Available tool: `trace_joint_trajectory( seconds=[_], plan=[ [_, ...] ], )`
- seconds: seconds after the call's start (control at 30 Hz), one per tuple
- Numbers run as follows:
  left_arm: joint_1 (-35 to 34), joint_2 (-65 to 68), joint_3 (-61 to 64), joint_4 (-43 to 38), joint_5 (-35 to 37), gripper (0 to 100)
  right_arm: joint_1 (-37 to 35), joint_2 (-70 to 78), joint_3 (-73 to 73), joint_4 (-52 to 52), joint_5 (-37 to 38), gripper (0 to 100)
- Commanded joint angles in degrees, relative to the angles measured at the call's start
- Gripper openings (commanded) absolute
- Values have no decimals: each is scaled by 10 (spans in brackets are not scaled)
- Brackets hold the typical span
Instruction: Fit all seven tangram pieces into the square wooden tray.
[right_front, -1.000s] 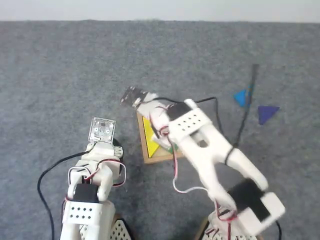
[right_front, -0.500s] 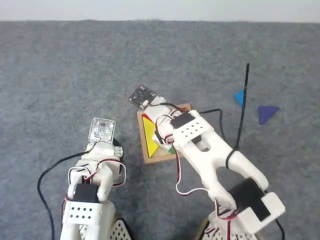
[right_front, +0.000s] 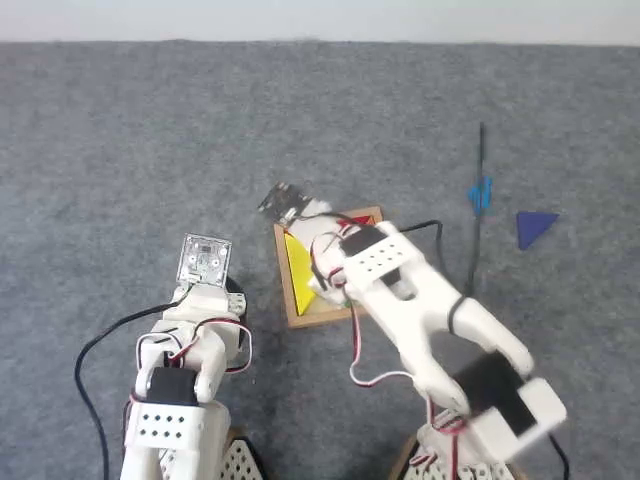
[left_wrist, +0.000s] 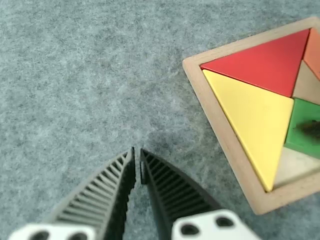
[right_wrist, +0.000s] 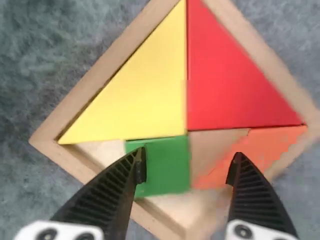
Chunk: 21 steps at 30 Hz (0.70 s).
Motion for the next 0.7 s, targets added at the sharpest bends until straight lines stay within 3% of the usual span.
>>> trace_joint_trajectory(
  seconds=[0.0, 0.2, 0.4, 0.67],
  plan=[
    [-2, -7, -5, 1, 4, 14, 51, -145, -4, 58, -17, 259],
    [-2, -7, -5, 1, 4, 14, 203, -247, -4, 174, -25, 259],
    [-2, -7, -5, 1, 4, 14, 384, -247, -4, 182, -27, 259],
    [-2, -7, -5, 1, 4, 14, 425, -247, -5, 187, -110, 259]
  ],
)
